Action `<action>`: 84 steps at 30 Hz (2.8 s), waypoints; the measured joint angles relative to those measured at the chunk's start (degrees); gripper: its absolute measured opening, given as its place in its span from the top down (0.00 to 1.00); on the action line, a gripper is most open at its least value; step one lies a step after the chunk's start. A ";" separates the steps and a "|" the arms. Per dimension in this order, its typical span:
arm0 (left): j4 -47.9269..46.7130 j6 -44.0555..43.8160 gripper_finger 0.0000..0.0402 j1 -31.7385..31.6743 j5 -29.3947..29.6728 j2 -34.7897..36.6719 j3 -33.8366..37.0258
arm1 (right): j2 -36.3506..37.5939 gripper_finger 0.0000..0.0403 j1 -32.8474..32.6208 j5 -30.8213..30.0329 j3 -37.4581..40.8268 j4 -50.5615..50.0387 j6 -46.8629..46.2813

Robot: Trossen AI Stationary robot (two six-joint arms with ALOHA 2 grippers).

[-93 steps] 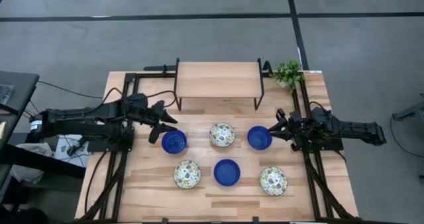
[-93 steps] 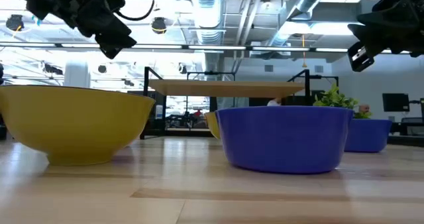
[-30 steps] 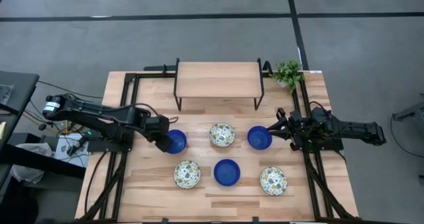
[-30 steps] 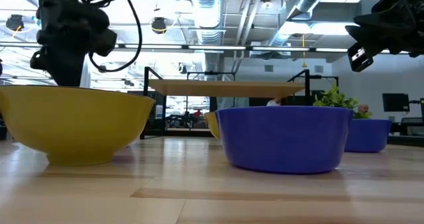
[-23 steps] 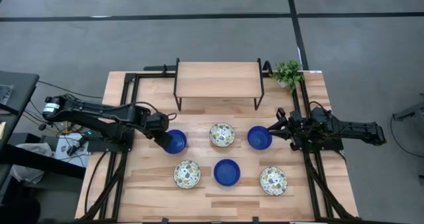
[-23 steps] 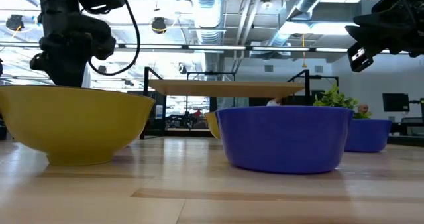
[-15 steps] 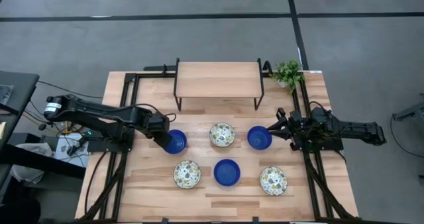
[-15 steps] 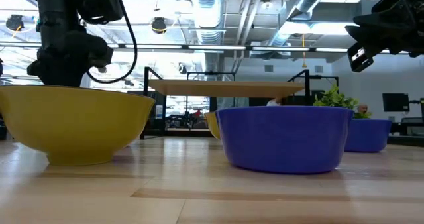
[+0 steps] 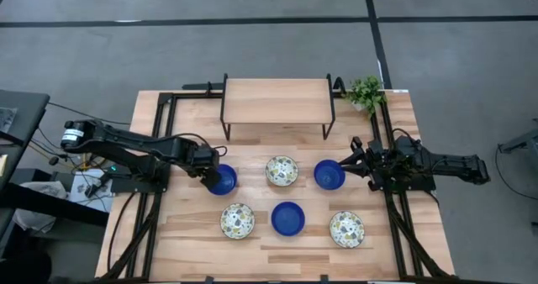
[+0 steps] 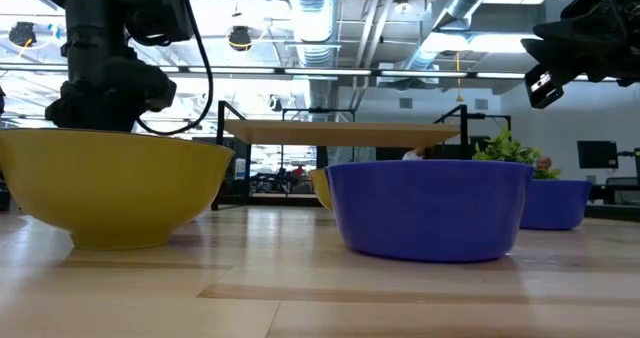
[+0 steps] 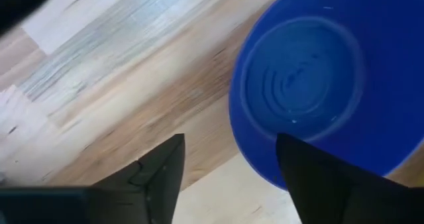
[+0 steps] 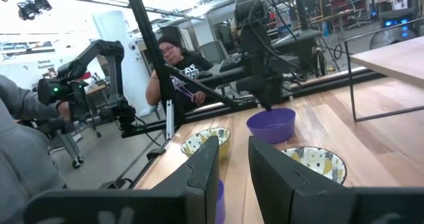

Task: Pick & Place Mini bowls
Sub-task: Put the top left blue bowl on the shelf

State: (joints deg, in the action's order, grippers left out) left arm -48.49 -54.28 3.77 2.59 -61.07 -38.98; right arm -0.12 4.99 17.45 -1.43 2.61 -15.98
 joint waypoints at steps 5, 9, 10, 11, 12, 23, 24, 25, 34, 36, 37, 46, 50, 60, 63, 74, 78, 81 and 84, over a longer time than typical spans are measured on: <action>3.66 0.00 0.37 0.00 1.19 -2.07 0.00 | 0.00 0.82 0.00 0.01 0.00 -0.02 0.03; 5.57 0.00 0.38 0.00 1.41 -4.95 0.00 | 0.00 0.82 0.00 0.01 0.00 -0.02 0.04; 5.53 0.00 0.38 0.00 1.44 -5.68 0.00 | 0.00 0.82 0.00 0.00 0.00 -0.02 0.04; 5.52 0.00 0.39 0.00 1.44 -6.40 0.00 | 0.00 0.82 0.00 0.00 0.00 -0.02 0.04; 5.51 0.00 0.39 0.00 1.44 -7.16 0.00 | 0.00 0.82 0.00 0.02 0.00 -0.02 0.04; 6.35 -1.70 0.48 0.00 1.46 -7.72 0.00 | 0.00 0.82 0.00 0.02 0.00 -0.10 0.06; 6.36 -1.70 0.49 -0.02 1.46 -7.52 0.00 | 0.00 0.82 0.01 0.02 0.00 -0.11 0.05; 6.35 -1.70 0.49 -0.02 1.46 -7.26 0.00 | -0.01 0.82 0.00 0.02 0.00 -0.11 0.06; 6.53 -1.52 0.57 -0.01 1.60 -6.80 0.00 | 0.00 0.82 0.00 0.02 0.00 -0.13 0.02; 6.53 -1.51 0.59 -0.02 1.70 -6.80 0.00 | 0.00 0.82 0.00 0.02 0.00 -0.13 0.02; 6.53 -1.51 0.60 -0.02 1.73 -6.80 0.00 | -0.02 0.82 0.00 0.02 0.00 -0.13 0.02; 6.53 -1.49 0.72 -0.01 1.93 -6.80 0.00 | 0.00 0.82 0.00 0.02 0.00 -0.13 0.00; 6.53 -1.05 0.80 -0.02 2.32 -6.80 0.00 | -0.02 0.82 0.00 0.02 0.00 -0.13 0.00; 6.82 1.58 0.98 -0.02 2.29 -6.71 -0.07 | -0.02 0.82 0.00 0.02 0.00 -0.13 0.00; 6.25 1.89 0.98 -0.02 2.27 -6.11 -0.07 | 0.00 0.82 0.00 0.02 0.00 -0.13 0.00; 2.71 1.36 0.99 -0.02 0.36 7.83 -0.68 | 0.00 0.82 0.00 0.04 0.00 -0.11 -0.03; 3.14 0.59 0.99 0.00 -0.24 12.48 -4.10 | -0.01 0.82 0.00 0.04 0.00 -0.09 -0.02; 3.64 0.57 0.99 -0.01 -0.21 13.60 -7.99 | 0.00 0.82 0.00 0.04 0.00 -0.09 0.00; 5.19 1.82 0.99 0.00 0.32 13.04 -11.87 | 0.00 0.82 0.00 0.04 0.00 -0.09 0.00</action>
State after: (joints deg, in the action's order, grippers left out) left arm -43.30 -52.46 3.77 2.91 -48.04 -50.85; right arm -0.12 4.99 17.50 -1.43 2.52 -15.99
